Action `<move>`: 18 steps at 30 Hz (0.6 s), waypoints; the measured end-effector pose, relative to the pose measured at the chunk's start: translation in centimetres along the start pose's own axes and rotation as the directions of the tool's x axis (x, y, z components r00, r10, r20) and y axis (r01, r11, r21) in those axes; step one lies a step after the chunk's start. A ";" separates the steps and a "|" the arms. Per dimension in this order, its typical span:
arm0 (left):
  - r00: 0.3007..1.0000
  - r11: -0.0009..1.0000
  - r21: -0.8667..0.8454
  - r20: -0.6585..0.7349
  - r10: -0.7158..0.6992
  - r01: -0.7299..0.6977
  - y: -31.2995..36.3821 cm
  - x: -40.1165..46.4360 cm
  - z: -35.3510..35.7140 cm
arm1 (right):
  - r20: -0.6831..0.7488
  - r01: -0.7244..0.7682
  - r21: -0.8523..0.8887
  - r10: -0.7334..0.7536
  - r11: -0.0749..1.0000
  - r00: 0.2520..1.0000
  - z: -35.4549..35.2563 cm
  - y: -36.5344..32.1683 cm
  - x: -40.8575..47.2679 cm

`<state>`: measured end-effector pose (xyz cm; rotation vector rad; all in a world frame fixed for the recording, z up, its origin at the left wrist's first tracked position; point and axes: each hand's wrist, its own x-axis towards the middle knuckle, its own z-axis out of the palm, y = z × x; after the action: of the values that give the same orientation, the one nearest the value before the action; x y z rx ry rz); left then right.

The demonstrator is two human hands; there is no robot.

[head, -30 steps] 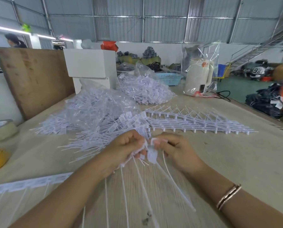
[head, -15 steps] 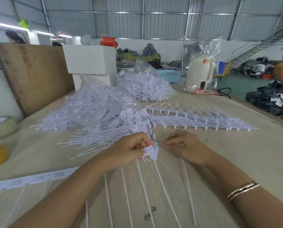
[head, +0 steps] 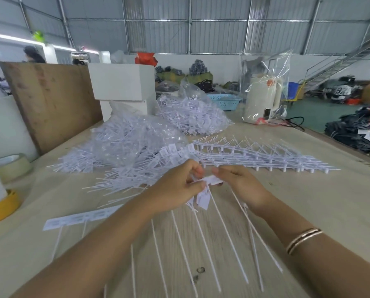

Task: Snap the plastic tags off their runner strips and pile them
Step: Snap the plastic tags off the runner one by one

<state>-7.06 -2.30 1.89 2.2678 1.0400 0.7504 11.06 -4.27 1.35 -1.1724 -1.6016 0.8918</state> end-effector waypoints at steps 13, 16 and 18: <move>0.995 0.982 0.190 -0.095 0.029 -0.011 -1.1 -1.2 1.5 | 0.126 0.255 -0.211 -0.233 0.943 0.964 0.6 0.9 -0.7; 0.988 0.999 -0.033 -0.156 0.001 -0.006 -0.9 -1.2 1.3 | 0.014 0.356 -0.170 -0.359 0.919 0.933 1.3 1.1 -0.7; 0.985 0.995 -0.096 -0.169 -0.016 0.000 -0.8 -1.3 1.5 | -0.012 0.421 -0.188 -0.430 0.888 0.903 1.4 1.2 -0.8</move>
<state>-7.16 -3.24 -0.09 2.1461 1.0653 0.9836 10.13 -4.72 -0.35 -0.8992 -1.8298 0.4314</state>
